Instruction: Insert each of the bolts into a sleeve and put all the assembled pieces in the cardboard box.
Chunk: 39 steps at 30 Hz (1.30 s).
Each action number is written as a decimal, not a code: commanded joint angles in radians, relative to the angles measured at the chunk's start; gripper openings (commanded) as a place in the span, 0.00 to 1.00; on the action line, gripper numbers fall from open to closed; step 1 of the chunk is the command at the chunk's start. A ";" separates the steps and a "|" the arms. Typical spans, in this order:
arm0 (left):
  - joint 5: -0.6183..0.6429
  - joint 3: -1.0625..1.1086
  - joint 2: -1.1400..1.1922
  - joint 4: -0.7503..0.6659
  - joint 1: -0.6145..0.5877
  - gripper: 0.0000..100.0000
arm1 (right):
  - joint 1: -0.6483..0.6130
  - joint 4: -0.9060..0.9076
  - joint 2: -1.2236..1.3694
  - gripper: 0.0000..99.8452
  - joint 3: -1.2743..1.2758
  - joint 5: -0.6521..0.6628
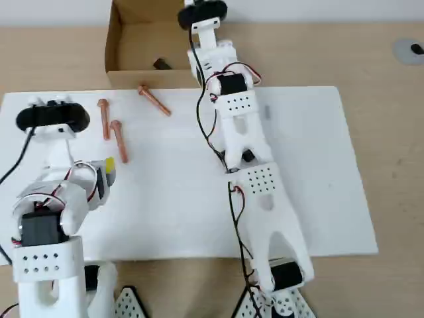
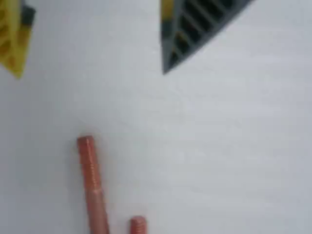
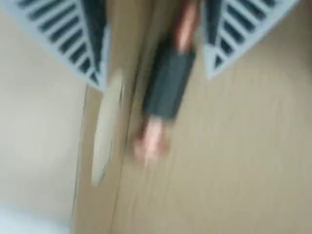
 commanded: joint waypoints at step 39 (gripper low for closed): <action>0.319 -1.231 1.488 0.061 -0.055 0.20 | -0.019 0.847 -1.679 0.17 1.075 -0.006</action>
